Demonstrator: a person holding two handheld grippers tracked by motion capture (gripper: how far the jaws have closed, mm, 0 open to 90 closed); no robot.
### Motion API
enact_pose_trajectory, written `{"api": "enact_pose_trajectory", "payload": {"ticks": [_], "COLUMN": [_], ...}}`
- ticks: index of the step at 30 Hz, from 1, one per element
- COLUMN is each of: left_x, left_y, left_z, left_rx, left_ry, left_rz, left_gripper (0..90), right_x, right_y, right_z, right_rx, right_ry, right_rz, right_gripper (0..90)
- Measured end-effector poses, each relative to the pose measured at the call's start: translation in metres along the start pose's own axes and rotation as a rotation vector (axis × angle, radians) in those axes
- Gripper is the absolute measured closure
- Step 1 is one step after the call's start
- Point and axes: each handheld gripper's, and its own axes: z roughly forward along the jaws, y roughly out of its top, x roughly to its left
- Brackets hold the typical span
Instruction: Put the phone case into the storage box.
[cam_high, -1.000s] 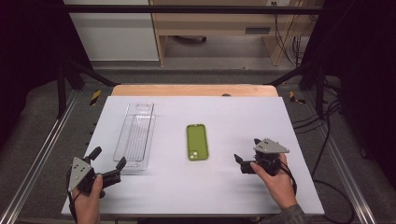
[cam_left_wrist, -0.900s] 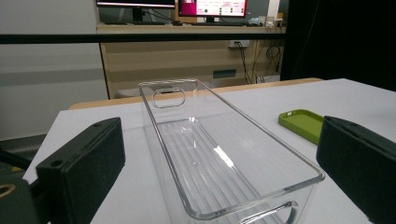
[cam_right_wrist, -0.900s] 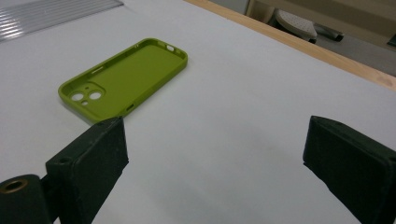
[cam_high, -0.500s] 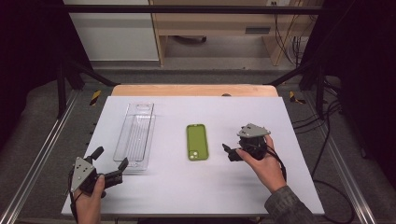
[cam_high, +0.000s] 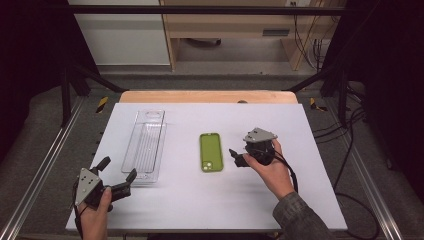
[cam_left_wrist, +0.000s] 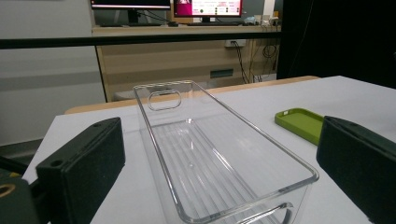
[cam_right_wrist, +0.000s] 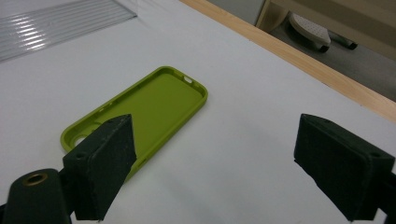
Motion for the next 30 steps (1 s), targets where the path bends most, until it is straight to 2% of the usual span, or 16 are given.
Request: {"api": "enact_pose_trajectory", "payload": {"ticks": [5,10,21,30], "left_x": [0.000,0.000,0.000,0.003], "left_y": [0.000,0.000,-0.001,-0.001], "left_z": [0.000,-0.001,-0.001,-0.002], "left_rx": [0.000,0.010,0.014,0.009], "left_ry": [-0.002,0.009,0.007,0.017], "left_rz": [0.003,-0.013,-0.010,-0.022], "left_gripper": [0.9,0.8,0.9,0.9], "right_x": [0.002,0.002,-0.002,0.000], "right_y": [0.003,0.003,0.004,0.013], "right_z": [0.010,0.015,0.025,0.034], "right_rx": [0.011,0.010,0.017,0.023], "right_ry": [-0.007,-0.006,0.004,0.009], "right_rz": [0.008,0.029,0.068,0.069], "right_gripper": [17.3,17.3,17.3,16.0]}}
